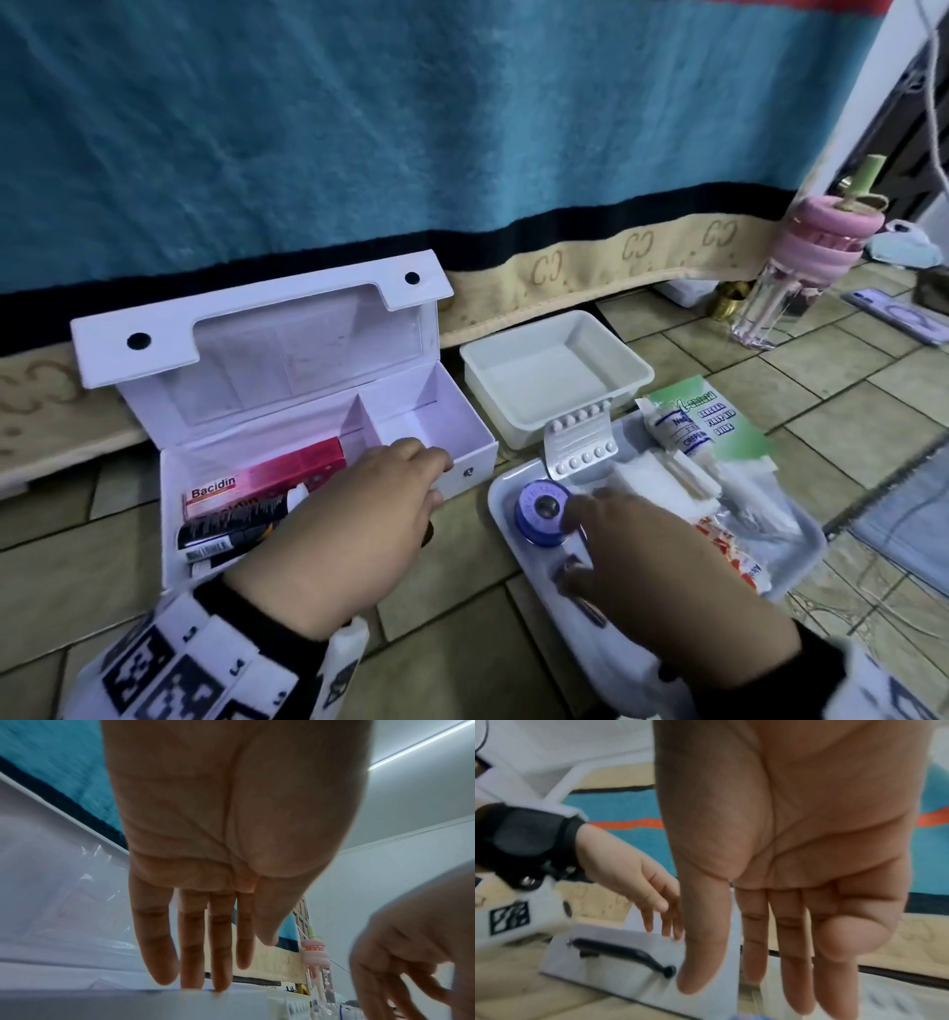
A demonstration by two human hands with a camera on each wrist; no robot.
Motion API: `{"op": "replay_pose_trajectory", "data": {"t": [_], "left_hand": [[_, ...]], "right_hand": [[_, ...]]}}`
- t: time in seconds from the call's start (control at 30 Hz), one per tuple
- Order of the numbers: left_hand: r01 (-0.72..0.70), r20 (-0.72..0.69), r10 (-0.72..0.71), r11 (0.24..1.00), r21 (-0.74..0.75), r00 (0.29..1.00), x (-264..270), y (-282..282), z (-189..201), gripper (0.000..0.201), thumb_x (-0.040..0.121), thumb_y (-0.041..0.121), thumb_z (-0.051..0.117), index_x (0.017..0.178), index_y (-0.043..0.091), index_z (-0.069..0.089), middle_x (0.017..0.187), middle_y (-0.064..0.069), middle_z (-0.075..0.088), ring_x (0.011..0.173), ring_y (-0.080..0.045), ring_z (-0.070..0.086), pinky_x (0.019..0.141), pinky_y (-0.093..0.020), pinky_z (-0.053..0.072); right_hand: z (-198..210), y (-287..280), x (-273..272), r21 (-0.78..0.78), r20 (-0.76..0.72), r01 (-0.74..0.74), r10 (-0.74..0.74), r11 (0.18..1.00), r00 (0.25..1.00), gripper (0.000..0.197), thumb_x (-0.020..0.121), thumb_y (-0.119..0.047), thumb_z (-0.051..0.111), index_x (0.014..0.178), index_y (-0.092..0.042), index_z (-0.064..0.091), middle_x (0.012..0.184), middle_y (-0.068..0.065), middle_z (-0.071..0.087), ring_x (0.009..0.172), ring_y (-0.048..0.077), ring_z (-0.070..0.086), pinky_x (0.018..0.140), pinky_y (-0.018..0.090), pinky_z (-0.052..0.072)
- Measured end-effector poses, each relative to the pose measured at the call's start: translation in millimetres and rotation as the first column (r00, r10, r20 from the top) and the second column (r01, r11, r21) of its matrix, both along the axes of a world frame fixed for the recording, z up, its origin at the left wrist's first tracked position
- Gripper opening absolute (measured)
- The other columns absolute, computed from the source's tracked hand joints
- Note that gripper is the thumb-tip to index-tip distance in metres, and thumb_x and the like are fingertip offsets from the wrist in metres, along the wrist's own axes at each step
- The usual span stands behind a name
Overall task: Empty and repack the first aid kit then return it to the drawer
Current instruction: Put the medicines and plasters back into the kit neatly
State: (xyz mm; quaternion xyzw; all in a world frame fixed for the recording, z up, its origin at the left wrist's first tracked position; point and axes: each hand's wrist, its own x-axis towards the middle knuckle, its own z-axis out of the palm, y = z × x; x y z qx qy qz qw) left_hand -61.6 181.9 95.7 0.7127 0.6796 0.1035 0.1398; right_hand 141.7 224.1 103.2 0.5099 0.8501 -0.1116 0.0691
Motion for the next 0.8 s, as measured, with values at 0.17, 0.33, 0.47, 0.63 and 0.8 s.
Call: {"op": "replay_pose_trajectory", "data": {"t": [0.17, 0.33, 0.47, 0.63, 0.8], "left_hand": [[-0.139, 0.022, 0.139, 0.990, -0.010, 0.990, -14, -8, 6, 0.036, 0.095, 0.033, 0.049, 0.130, 0.032, 0.041, 0.117, 0.012, 0.050, 0.108, -0.009, 0.050, 0.091, -0.026, 0.043], [-0.332, 0.015, 0.333, 0.941, -0.064, 0.943, -55, -30, 14, 0.036, 0.081, 0.031, 0.070, 0.113, 0.033, 0.055, 0.093, 0.015, 0.052, 0.086, -0.007, 0.052, 0.080, -0.026, 0.048], [-0.385, 0.067, 0.396, 0.913, -0.134, 0.916, -79, -55, 13, 0.033, 0.072, 0.024, 0.080, 0.077, 0.043, 0.053, 0.082, 0.014, 0.053, 0.071, -0.002, 0.054, 0.069, -0.022, 0.047], [-0.417, 0.029, 0.425, 0.896, -0.152, 0.905, -87, -68, 3, 0.033, 0.072, 0.019, 0.076, 0.060, 0.038, 0.052, 0.077, 0.013, 0.058, 0.068, 0.001, 0.055, 0.068, -0.023, 0.048], [-0.461, -0.023, 0.461, 0.883, -0.092, 0.887, -83, -69, -1, 0.028, 0.075, 0.018, 0.067, 0.059, 0.034, 0.052, 0.071, 0.015, 0.063, 0.070, 0.001, 0.058, 0.066, -0.023, 0.051]], "right_hand": [[-1, 21, -27, 0.104, 0.097, -0.111, 0.101, 0.988, 0.990, 0.035, 0.087, -0.026, 0.057, 0.120, -0.022, 0.047, 0.122, 0.001, 0.052, 0.114, 0.023, 0.052, 0.082, 0.031, 0.043], [-12, 28, -41, 0.040, 0.235, -0.157, 0.144, 0.987, 0.961, 0.043, 0.089, -0.017, 0.053, 0.131, -0.015, 0.040, 0.131, 0.007, 0.043, 0.122, 0.026, 0.046, 0.090, 0.037, 0.043], [-6, 21, -41, 0.064, 0.245, -0.168, 0.147, 0.984, 0.958, 0.036, 0.089, -0.017, 0.049, 0.125, -0.019, 0.047, 0.127, 0.006, 0.047, 0.118, 0.025, 0.049, 0.088, 0.035, 0.044], [33, 14, -58, 0.183, -0.018, -0.208, 0.214, 0.961, 0.977, 0.034, 0.083, -0.033, 0.055, 0.116, -0.028, 0.051, 0.110, -0.001, 0.053, 0.104, 0.022, 0.057, 0.080, 0.031, 0.047], [46, 11, -116, 0.083, -0.368, -0.259, 0.271, 0.962, 0.889, 0.053, 0.074, -0.034, 0.070, 0.123, -0.028, 0.050, 0.112, -0.005, 0.051, 0.090, 0.011, 0.051, 0.075, 0.018, 0.042]]}}
